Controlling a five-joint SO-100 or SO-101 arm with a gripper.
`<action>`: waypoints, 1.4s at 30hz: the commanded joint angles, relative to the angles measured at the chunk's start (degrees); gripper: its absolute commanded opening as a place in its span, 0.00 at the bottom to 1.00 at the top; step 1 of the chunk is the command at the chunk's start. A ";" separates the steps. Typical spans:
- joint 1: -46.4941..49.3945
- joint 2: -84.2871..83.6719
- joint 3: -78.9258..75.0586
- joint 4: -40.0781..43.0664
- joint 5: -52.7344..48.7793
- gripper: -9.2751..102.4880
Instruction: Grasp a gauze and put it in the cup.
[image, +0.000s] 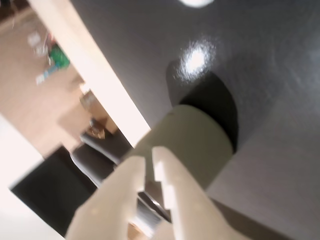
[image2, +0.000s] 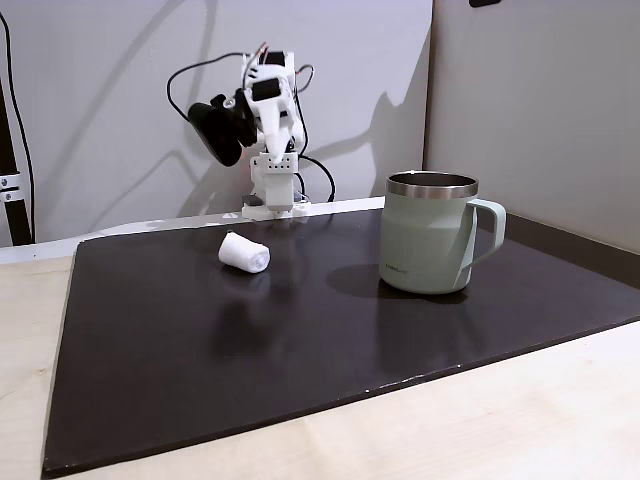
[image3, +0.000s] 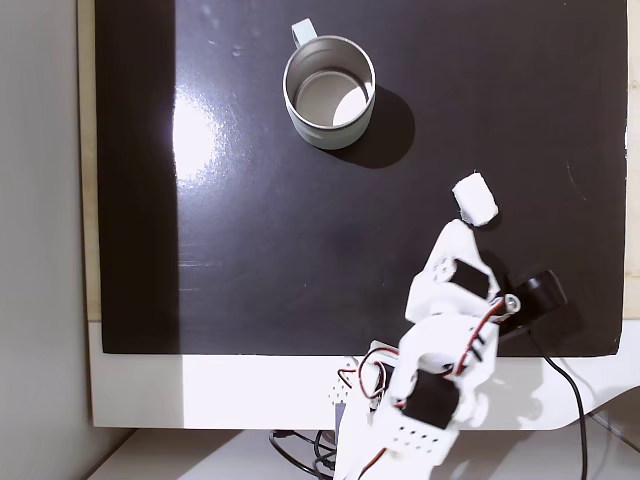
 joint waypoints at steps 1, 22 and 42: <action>0.44 -9.93 -12.74 2.90 3.78 0.09; 3.16 -41.92 -45.97 25.49 21.45 0.09; 8.17 -60.38 -54.58 31.90 14.94 0.32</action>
